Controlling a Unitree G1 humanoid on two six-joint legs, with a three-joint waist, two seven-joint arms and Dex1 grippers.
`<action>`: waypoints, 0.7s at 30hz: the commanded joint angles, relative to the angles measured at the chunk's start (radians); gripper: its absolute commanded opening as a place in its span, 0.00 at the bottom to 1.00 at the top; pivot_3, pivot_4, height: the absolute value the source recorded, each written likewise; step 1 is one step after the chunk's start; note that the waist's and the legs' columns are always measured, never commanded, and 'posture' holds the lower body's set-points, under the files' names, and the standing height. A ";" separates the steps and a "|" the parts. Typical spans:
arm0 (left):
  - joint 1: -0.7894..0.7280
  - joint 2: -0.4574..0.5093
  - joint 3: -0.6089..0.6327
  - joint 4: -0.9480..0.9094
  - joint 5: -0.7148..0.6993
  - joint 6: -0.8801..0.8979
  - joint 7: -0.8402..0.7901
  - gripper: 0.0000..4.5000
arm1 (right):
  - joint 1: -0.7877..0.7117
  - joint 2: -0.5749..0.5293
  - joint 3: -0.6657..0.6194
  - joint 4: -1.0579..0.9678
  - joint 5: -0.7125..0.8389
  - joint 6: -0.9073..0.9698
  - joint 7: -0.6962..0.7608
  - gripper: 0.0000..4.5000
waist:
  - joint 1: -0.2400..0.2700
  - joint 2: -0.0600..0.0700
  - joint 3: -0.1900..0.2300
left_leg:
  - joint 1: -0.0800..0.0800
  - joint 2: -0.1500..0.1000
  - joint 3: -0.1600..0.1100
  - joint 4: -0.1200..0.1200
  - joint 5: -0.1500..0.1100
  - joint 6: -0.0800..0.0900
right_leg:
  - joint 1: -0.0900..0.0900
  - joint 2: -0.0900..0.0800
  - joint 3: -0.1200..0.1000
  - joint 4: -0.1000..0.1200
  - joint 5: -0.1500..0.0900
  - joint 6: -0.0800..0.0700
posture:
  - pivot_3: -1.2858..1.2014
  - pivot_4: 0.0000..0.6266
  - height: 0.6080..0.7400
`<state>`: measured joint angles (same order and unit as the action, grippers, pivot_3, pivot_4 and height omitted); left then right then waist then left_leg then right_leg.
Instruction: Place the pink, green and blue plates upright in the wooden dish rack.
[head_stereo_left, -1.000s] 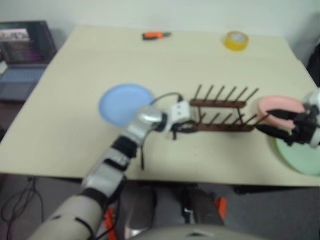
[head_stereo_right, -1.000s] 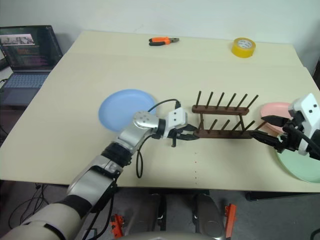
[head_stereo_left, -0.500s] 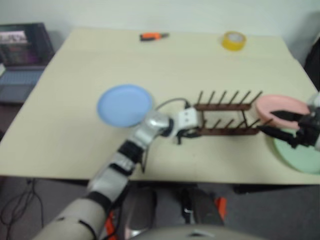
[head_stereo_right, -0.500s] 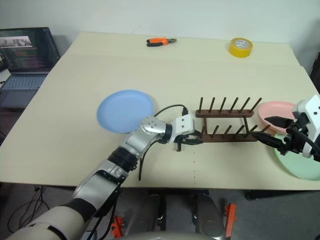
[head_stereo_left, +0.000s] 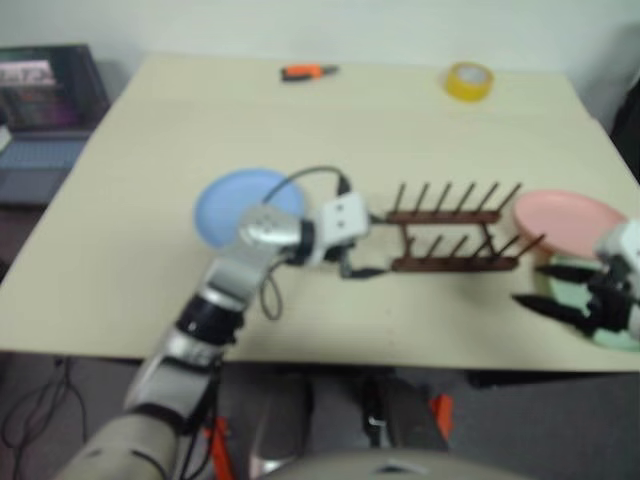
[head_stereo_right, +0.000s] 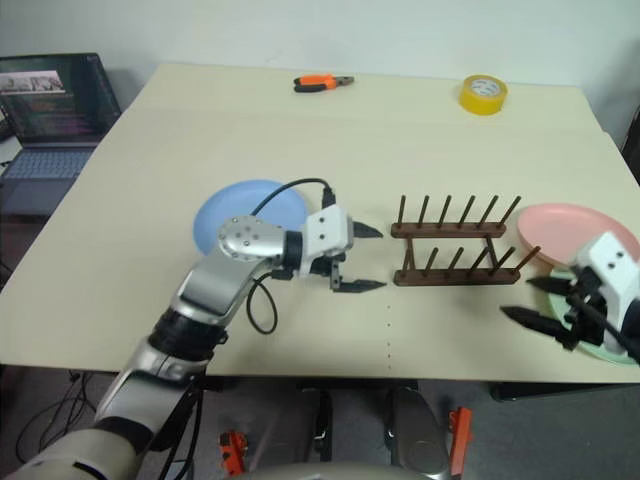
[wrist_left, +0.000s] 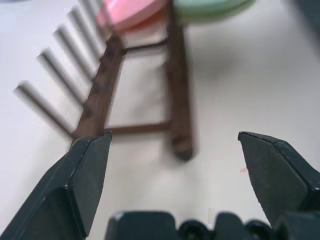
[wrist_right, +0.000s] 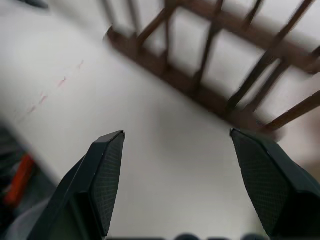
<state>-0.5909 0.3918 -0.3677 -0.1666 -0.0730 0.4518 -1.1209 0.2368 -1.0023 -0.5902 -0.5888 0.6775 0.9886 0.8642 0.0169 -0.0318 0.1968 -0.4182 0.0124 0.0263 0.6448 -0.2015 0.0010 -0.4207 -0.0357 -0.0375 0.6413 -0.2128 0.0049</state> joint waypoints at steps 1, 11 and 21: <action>0.040 -0.020 -0.077 -0.095 0.004 0.075 0.043 0.71 | -0.007 0.044 0.102 0.012 -0.077 -0.037 -0.096 0.53 | 0.001 0.000 0.000 | 0.000 0.000 0.000 0.001 0.000 0.000 | 0.000 0.000 0.000 0.000 -0.002 -0.003 | 0.52 0.24 1.00; -0.007 -0.211 -0.232 0.128 0.151 0.079 0.277 0.02 | -0.184 0.232 0.409 0.244 -0.342 -0.194 -0.342 0.00 | -0.004 0.000 0.000 | 0.001 -0.001 0.000 0.002 0.001 0.002 | 0.001 -0.002 0.000 0.000 -0.002 -0.003 | 0.52 0.24 1.00; -0.039 -0.364 -0.211 0.432 0.232 -0.008 0.498 0.02 | -0.324 0.381 0.518 0.450 -0.465 -0.368 -0.409 0.00 | -0.018 -0.006 -0.007 | 0.003 0.000 0.000 0.001 0.002 0.002 | 0.002 0.001 0.000 0.001 -0.001 -0.002 | 0.52 0.24 1.00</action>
<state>-0.6151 0.0418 -0.5991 0.2161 0.1315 0.4718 -0.6815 -0.0740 -0.6392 -0.1078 -0.1801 0.2354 0.6418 0.4686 -0.0013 -0.0373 0.1903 -0.4152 0.0132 0.0259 0.6474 -0.2000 0.0034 -0.4182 -0.0352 -0.0376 0.6421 -0.2138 0.0031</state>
